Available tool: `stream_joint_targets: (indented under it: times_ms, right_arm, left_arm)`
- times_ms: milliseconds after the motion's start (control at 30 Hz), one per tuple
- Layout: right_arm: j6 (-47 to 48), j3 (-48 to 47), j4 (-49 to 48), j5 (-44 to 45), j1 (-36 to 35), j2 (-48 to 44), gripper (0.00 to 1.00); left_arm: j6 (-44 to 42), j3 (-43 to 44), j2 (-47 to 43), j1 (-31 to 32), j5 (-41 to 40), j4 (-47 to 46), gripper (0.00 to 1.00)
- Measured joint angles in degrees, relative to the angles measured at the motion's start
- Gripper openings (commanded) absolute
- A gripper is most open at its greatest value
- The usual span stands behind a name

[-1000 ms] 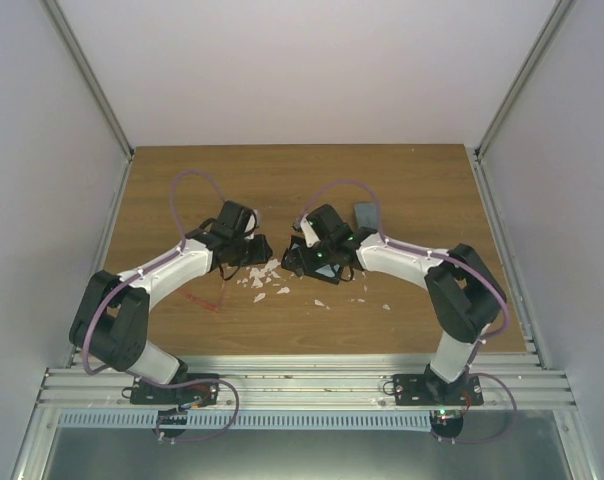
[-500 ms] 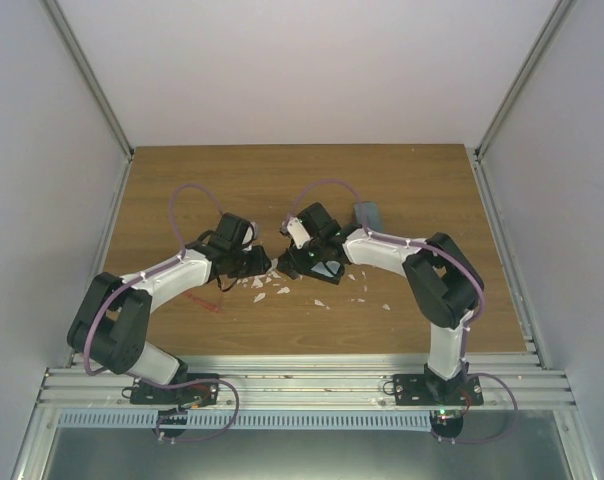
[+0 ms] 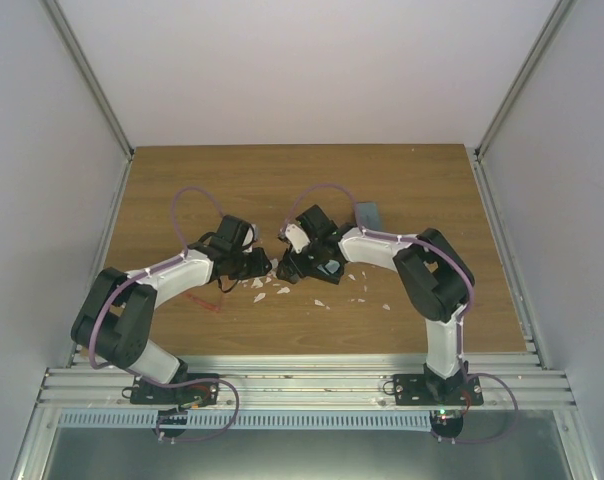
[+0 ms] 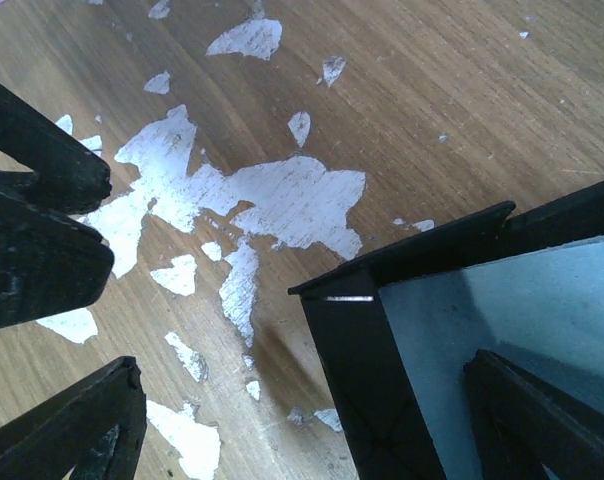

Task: Organize the sunglasses
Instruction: Place the glasses cleaning cloth in the sunglasses case.

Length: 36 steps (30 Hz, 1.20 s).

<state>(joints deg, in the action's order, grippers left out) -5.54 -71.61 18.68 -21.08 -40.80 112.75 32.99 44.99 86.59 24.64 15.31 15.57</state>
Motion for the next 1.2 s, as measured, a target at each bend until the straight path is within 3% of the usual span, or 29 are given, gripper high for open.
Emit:
stream_joint_targets:
  times_ms: [500,733,1200]
  right_arm:
    - [0.00,-0.20,1.07,0.83,0.26,-1.01,0.87]
    - [-0.57,2.01,0.85,7.48,0.35,-9.35,0.87]
    - [-2.71,10.99,1.64,8.39,0.37,-10.12,0.89]
  left_arm:
    - [-0.04,-0.02,0.07,0.00,0.55,-0.07,0.30]
    - [-0.04,-0.02,0.07,0.00,1.20,-0.17,0.30]
    - [-0.02,-0.31,0.26,0.00,1.60,-0.79,0.30]
